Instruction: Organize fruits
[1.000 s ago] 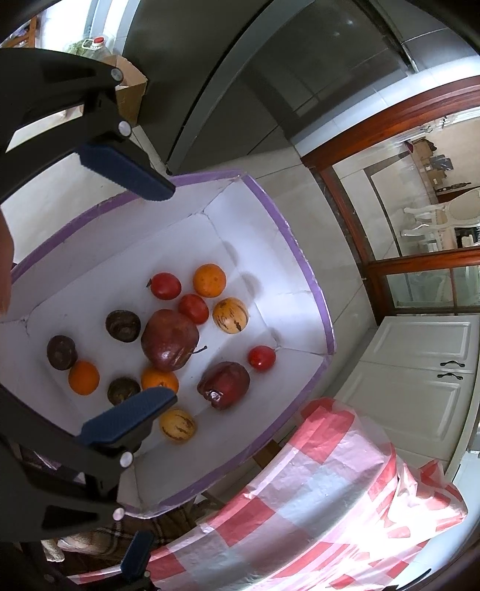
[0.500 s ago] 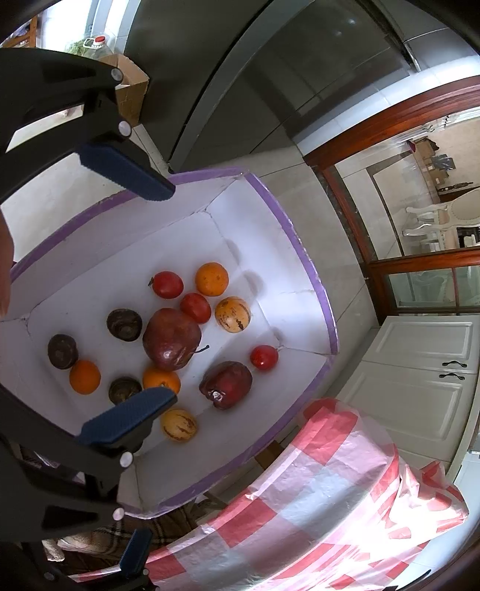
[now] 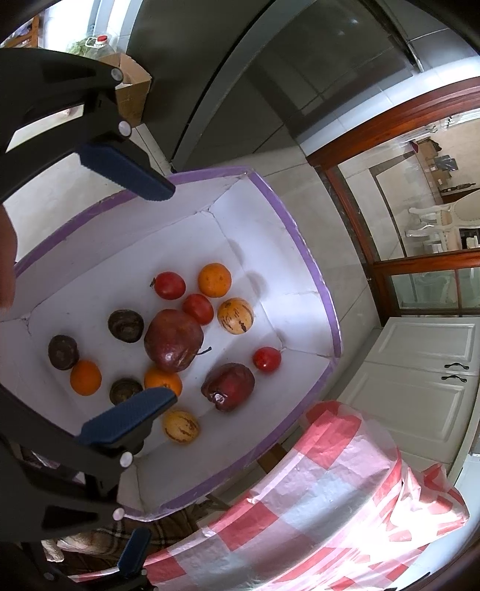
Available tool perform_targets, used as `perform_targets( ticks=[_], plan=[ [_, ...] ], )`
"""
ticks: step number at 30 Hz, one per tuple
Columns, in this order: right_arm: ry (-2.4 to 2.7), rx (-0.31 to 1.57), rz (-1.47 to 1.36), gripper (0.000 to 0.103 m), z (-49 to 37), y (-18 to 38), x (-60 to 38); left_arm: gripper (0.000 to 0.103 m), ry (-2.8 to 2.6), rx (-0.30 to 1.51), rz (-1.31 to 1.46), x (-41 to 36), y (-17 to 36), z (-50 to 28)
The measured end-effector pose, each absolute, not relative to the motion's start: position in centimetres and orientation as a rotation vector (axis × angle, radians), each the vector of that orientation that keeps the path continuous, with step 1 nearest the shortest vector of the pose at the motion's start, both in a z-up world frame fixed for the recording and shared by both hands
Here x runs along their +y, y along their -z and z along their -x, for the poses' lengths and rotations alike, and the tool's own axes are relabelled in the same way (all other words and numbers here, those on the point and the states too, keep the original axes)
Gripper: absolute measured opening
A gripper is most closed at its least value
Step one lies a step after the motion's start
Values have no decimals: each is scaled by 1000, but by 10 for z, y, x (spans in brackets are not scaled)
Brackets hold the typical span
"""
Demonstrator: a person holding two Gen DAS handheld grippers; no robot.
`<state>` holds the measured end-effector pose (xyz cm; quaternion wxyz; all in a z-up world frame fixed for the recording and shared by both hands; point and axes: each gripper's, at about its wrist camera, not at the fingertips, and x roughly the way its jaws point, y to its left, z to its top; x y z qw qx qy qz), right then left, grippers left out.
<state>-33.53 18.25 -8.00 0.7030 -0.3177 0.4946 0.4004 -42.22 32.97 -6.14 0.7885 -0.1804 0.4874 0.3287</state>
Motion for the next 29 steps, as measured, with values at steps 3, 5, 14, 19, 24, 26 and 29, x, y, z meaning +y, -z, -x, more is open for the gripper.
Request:
perform_targets(
  ticks=[3, 5, 14, 19, 24, 26, 29],
  plan=[
    [-889, 1102, 707, 87, 336, 81, 183, 101, -706, 1051, 388, 330, 62, 422],
    [-888, 1103, 708, 87, 336, 81, 183, 101, -703, 1054, 389, 331, 62, 423],
    [-888, 1109, 713, 87, 336, 83, 181, 101, -698, 1065, 398, 332, 65, 423],
    [-888, 1109, 713, 87, 336, 83, 182, 101, -700, 1067, 402, 332, 67, 422],
    [-889, 1109, 712, 87, 336, 83, 181, 101, -690, 1080, 416, 334, 68, 423],
    [-893, 1106, 713, 87, 336, 83, 181, 101, -685, 1086, 420, 335, 68, 423],
    [-897, 1101, 712, 87, 338, 81, 181, 101, -695, 1087, 418, 336, 67, 424]
  ],
)
